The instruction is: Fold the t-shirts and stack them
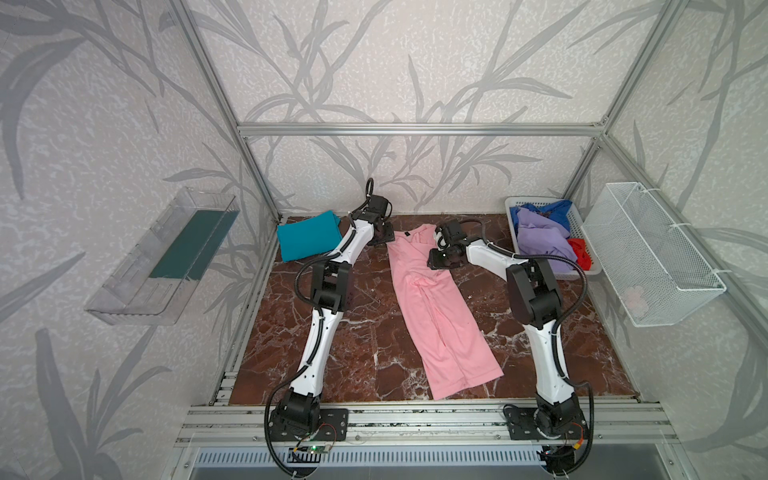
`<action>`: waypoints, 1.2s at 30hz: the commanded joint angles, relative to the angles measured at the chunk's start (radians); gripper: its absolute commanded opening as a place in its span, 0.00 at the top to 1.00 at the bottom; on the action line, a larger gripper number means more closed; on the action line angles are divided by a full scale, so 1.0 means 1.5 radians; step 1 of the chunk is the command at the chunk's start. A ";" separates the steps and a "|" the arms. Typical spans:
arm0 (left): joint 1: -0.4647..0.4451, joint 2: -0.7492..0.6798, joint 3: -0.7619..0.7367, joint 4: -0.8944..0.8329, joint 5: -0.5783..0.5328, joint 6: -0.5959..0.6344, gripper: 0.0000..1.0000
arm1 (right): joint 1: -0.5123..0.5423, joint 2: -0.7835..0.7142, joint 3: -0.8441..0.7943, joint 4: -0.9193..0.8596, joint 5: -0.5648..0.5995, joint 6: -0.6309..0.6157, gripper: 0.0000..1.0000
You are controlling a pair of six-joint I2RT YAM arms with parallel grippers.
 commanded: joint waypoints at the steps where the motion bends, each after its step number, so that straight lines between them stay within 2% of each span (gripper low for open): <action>1: -0.004 -0.032 -0.003 -0.004 -0.018 0.017 0.33 | -0.010 -0.064 -0.074 0.003 0.027 0.016 0.55; 5: -0.004 -0.061 -0.054 0.025 -0.015 0.014 0.32 | -0.010 -0.126 -0.154 0.032 0.032 0.023 0.57; 9: -0.007 -0.063 -0.072 0.046 0.024 -0.013 0.34 | -0.011 -0.152 -0.179 0.045 0.007 0.023 0.57; 18: -0.040 -0.074 -0.096 0.143 0.105 -0.061 0.35 | -0.012 -0.110 -0.107 0.029 0.009 0.005 0.58; 21: -0.049 -0.066 -0.103 0.186 0.126 -0.071 0.44 | -0.016 -0.111 -0.085 0.021 -0.001 -0.001 0.67; 23: -0.054 -0.057 -0.104 0.210 0.133 -0.077 0.45 | -0.016 -0.132 -0.091 0.023 -0.008 -0.003 0.75; 28: -0.060 -0.016 -0.072 0.231 0.136 -0.091 0.45 | -0.015 -0.210 -0.152 0.012 -0.013 0.006 0.80; 30: -0.061 0.002 -0.051 0.228 0.134 -0.092 0.51 | -0.015 -0.245 -0.188 0.010 -0.018 0.014 0.80; 34: -0.062 0.029 -0.013 0.210 0.109 -0.080 0.80 | -0.015 -0.308 -0.273 0.008 -0.028 0.029 0.80; 36: -0.062 0.031 -0.003 0.196 0.091 -0.068 0.83 | -0.016 -0.332 -0.306 -0.003 -0.020 0.030 0.80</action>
